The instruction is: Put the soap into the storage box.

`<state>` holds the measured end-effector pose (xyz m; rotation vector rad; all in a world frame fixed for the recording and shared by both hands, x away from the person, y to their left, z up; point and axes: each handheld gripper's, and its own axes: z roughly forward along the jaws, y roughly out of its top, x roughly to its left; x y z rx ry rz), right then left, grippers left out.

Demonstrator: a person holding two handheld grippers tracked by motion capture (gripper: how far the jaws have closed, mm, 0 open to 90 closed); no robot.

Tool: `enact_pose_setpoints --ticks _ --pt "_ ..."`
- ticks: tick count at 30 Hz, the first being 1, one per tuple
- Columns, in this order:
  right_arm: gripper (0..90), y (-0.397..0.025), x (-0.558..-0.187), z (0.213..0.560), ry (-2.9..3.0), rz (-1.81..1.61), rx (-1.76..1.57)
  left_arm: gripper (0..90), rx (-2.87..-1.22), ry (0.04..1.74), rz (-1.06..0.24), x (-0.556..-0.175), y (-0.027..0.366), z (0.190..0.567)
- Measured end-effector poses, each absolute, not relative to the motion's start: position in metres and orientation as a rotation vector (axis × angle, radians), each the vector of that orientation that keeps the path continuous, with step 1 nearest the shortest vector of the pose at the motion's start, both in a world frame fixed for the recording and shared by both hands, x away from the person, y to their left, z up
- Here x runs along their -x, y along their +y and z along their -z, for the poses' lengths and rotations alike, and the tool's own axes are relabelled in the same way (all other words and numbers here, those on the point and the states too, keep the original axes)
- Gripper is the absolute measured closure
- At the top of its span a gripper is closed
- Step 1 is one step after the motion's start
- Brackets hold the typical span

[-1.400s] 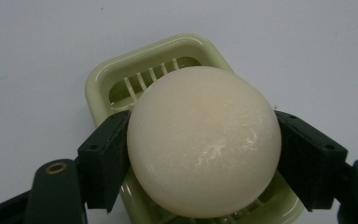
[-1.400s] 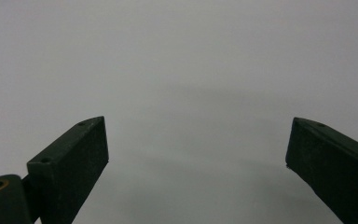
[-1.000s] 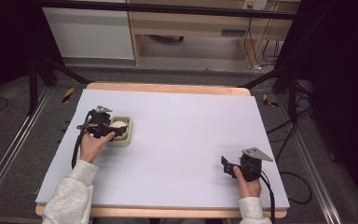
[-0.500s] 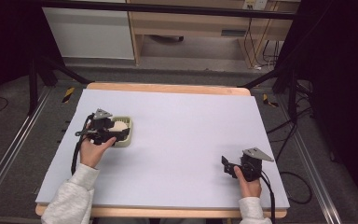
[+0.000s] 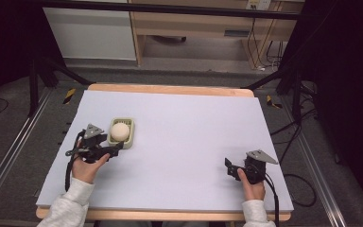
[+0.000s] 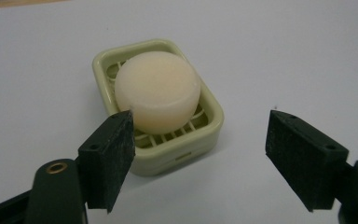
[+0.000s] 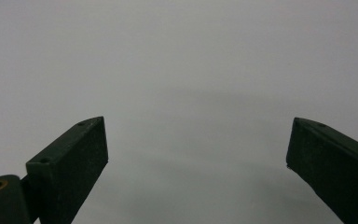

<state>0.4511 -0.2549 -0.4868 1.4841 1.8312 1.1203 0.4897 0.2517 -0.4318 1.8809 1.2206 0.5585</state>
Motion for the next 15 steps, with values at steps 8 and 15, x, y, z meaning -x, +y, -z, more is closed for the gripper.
enact_pose_setpoints --ticks 8,15 --pt "5.6 -0.255 -0.45 0.487 1.826 -1.128 -1.486 18.9 -1.888 1.233 -0.551 -0.471 0.263 0.441" --pt "5.4 -0.256 -0.451 0.487 1.822 -1.134 -1.486 17.2 -1.92 1.253 -0.557 -0.456 0.275 0.458"
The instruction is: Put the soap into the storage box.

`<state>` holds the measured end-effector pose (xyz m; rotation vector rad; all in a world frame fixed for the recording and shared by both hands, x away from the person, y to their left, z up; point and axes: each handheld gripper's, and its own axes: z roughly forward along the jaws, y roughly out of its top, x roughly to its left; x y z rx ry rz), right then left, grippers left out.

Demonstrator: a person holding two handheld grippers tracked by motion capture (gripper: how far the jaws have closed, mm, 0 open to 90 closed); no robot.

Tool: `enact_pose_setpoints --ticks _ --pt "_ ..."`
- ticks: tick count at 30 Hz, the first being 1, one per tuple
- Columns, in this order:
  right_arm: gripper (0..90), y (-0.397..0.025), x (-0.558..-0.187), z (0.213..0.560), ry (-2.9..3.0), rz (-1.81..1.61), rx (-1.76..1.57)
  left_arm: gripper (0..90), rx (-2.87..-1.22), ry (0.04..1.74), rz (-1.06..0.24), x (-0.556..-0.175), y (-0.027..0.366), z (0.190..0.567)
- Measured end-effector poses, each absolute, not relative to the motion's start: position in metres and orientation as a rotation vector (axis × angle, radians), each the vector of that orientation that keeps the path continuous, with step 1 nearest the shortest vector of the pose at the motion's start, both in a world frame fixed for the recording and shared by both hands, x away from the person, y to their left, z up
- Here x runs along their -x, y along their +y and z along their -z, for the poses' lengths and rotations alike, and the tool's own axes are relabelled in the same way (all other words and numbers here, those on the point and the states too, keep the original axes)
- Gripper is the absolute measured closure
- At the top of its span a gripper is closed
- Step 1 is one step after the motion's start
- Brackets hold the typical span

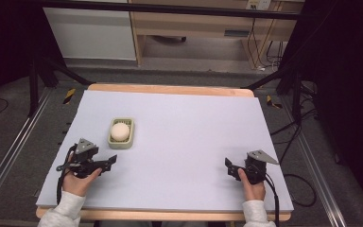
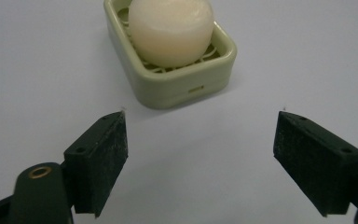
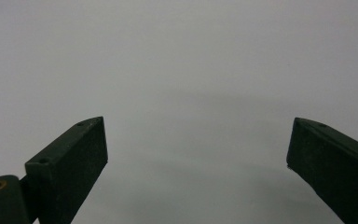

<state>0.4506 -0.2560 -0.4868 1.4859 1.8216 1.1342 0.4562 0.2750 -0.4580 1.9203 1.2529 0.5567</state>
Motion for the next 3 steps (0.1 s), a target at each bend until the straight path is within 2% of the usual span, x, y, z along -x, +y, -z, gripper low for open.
enact_pose_setpoints --ticks 3 --pt "5.4 -0.2561 -0.4505 0.4868 1.818 -1.134 -1.487 17.0 -1.924 1.262 -0.569 -0.4515 0.2808 0.462"
